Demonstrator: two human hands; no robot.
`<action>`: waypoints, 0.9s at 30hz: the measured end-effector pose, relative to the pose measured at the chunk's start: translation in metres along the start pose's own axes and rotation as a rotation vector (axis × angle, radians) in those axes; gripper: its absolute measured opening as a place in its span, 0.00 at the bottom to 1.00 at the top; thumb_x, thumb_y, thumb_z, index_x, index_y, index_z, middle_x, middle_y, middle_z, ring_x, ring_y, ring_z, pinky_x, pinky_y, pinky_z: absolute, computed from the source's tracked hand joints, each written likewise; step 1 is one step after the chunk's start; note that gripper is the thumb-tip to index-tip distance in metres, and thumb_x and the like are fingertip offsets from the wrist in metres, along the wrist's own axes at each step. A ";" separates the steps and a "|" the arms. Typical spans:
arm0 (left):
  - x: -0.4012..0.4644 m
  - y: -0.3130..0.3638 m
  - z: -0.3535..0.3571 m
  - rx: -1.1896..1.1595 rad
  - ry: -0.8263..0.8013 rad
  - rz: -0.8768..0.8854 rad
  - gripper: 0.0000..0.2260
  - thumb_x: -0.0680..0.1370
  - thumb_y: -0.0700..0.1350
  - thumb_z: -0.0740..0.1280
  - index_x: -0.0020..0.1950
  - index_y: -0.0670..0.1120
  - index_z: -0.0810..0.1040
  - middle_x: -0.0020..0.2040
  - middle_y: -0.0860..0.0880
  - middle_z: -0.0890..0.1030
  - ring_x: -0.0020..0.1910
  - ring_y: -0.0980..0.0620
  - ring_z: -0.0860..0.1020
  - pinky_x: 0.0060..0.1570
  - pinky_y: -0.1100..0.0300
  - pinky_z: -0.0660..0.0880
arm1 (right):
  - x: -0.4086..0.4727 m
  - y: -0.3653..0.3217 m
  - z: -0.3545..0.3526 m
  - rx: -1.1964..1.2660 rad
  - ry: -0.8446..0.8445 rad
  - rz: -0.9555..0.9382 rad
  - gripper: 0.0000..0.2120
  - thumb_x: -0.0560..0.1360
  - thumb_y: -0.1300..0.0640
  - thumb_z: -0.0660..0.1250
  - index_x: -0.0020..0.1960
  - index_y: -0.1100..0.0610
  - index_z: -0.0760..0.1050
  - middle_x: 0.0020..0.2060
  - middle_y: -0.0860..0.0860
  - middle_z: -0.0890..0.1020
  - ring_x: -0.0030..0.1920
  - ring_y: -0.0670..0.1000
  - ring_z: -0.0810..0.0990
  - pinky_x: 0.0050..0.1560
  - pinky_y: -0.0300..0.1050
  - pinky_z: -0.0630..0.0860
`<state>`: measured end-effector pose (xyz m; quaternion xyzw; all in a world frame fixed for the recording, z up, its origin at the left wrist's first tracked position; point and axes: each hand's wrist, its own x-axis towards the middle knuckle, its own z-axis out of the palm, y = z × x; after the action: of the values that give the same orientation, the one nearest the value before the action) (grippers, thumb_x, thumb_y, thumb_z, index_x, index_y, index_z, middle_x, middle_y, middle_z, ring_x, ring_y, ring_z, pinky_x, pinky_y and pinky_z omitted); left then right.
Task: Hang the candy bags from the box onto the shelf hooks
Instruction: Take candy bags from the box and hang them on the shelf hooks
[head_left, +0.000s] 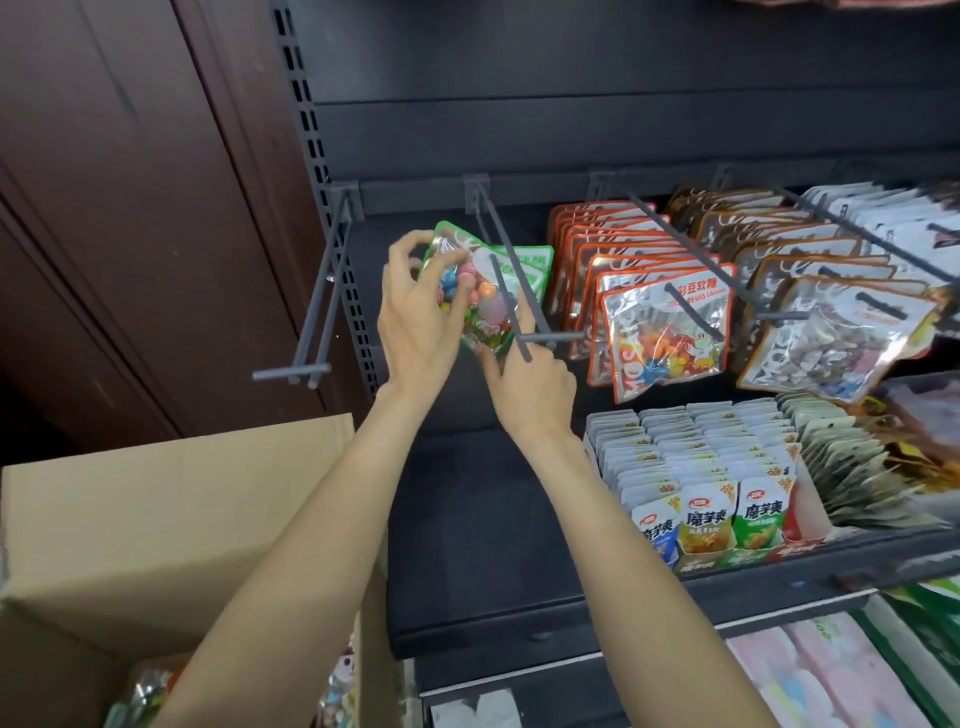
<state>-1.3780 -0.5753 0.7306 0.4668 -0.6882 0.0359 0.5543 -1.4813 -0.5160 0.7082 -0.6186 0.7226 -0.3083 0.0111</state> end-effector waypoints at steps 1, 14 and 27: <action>0.000 0.000 0.001 0.023 -0.021 0.005 0.14 0.75 0.42 0.70 0.60 0.46 0.80 0.66 0.45 0.72 0.58 0.49 0.73 0.49 0.54 0.77 | 0.000 0.001 0.000 -0.010 -0.030 -0.015 0.33 0.82 0.46 0.56 0.79 0.54 0.43 0.50 0.58 0.82 0.52 0.63 0.80 0.46 0.52 0.72; -0.041 0.015 -0.019 0.124 -0.217 0.020 0.26 0.77 0.43 0.66 0.75 0.49 0.65 0.78 0.44 0.58 0.76 0.43 0.56 0.72 0.52 0.55 | -0.043 0.026 -0.014 0.128 -0.049 -0.145 0.32 0.81 0.47 0.58 0.79 0.53 0.49 0.64 0.57 0.71 0.61 0.59 0.73 0.48 0.52 0.73; -0.166 0.007 -0.169 -0.010 -0.069 -0.215 0.06 0.79 0.47 0.60 0.52 0.53 0.77 0.44 0.61 0.80 0.46 0.61 0.78 0.52 0.66 0.71 | -0.145 0.011 -0.014 0.457 -0.224 -0.410 0.18 0.80 0.48 0.57 0.67 0.51 0.73 0.56 0.45 0.79 0.57 0.45 0.76 0.53 0.37 0.70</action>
<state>-1.2682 -0.3758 0.6665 0.5358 -0.6530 -0.0432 0.5334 -1.4625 -0.3785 0.6618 -0.7629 0.4894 -0.3882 0.1668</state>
